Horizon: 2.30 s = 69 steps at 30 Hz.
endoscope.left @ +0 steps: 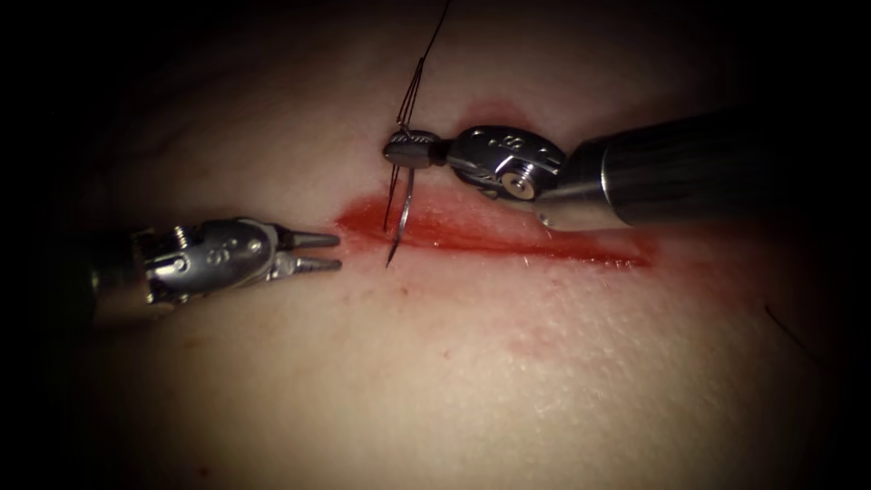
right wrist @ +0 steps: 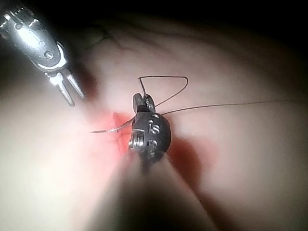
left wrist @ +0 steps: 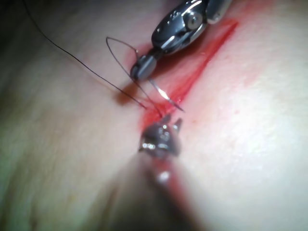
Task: Wound Closure
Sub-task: Use the right gripper to pass the needle through the bottom half of the cut.
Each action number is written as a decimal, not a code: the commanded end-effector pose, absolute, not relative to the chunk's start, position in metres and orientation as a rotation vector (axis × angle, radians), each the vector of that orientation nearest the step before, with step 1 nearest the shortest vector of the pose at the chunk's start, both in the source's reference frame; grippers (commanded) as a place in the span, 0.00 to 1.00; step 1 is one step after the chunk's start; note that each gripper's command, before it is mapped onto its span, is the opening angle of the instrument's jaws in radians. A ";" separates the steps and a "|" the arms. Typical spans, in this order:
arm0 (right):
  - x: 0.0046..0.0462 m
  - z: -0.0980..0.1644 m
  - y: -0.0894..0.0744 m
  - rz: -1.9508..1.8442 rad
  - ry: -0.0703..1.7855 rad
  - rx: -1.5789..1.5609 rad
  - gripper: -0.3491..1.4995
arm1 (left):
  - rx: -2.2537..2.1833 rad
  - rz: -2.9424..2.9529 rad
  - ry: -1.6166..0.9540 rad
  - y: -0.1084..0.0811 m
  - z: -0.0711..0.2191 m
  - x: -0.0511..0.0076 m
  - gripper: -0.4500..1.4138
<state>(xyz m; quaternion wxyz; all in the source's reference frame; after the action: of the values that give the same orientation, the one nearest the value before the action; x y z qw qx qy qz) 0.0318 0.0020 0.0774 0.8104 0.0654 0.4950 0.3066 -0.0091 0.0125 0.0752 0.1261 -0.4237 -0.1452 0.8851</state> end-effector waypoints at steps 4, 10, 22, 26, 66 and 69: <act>0.0322 0.078 0.002 0.623 1.047 0.111 0.00 | -1.223 2.600 -0.447 0.013 0.077 -0.0105 0.06; 0.0324 0.078 0.002 0.587 1.042 0.076 0.00 | -1.226 2.622 -0.427 0.014 0.079 -0.0113 0.05; 0.0335 0.079 0.002 0.518 1.046 0.020 0.00 | -1.109 2.754 -0.458 0.014 0.086 -0.0128 0.05; 0.0336 0.079 0.002 0.501 1.042 0.003 0.00 | -1.102 2.760 -0.476 0.014 0.088 -0.0128 0.05; 0.0359 0.084 0.000 0.213 1.018 -0.292 0.00 | -1.100 2.784 -0.487 0.017 0.091 -0.0132 0.05; 0.0359 0.085 0.000 0.208 1.019 -0.300 0.00 | -1.100 2.784 -0.487 0.017 0.091 -0.0132 0.05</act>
<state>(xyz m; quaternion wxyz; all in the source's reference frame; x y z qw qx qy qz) 0.0354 0.0003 0.0840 0.8572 -0.1439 0.4845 0.0990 -0.0127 0.0173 0.0899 0.0546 -0.3617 -0.1600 0.9168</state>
